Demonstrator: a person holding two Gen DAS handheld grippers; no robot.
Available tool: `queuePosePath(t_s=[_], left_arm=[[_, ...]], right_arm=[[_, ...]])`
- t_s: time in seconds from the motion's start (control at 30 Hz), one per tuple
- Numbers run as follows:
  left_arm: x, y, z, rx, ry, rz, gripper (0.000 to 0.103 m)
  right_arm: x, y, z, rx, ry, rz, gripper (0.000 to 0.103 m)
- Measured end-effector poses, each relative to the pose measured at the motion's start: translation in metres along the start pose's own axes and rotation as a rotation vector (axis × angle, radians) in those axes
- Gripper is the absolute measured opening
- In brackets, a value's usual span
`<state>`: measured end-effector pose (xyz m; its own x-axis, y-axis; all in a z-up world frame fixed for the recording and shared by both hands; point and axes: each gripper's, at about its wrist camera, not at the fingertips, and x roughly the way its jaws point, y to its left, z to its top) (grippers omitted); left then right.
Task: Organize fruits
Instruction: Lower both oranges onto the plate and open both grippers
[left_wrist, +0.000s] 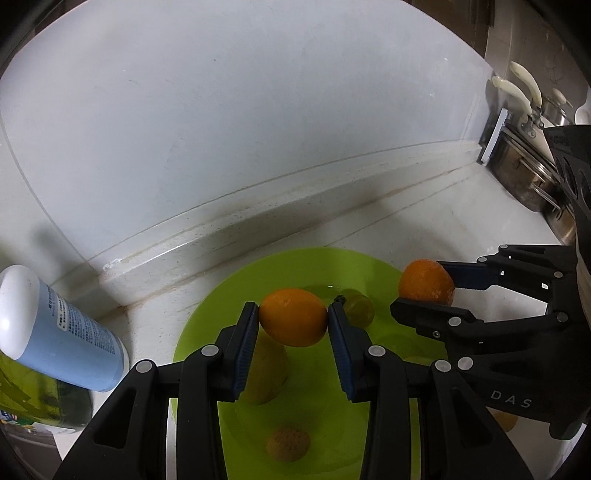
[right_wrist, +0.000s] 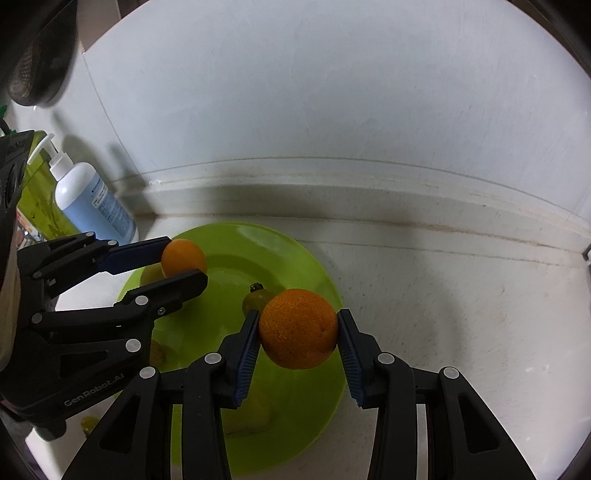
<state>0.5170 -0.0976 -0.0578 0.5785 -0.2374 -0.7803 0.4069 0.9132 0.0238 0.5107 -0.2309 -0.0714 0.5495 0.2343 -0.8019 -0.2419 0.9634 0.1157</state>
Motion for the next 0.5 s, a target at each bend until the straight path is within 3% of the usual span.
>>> queuePosePath(t_s=[0.5], left_arm=[[-0.028, 0.004, -0.007, -0.015, -0.029, 0.081, 0.048]], right_arm=[[0.003, 0.003, 0.0, -0.009, 0.007, 0.009, 0.042]])
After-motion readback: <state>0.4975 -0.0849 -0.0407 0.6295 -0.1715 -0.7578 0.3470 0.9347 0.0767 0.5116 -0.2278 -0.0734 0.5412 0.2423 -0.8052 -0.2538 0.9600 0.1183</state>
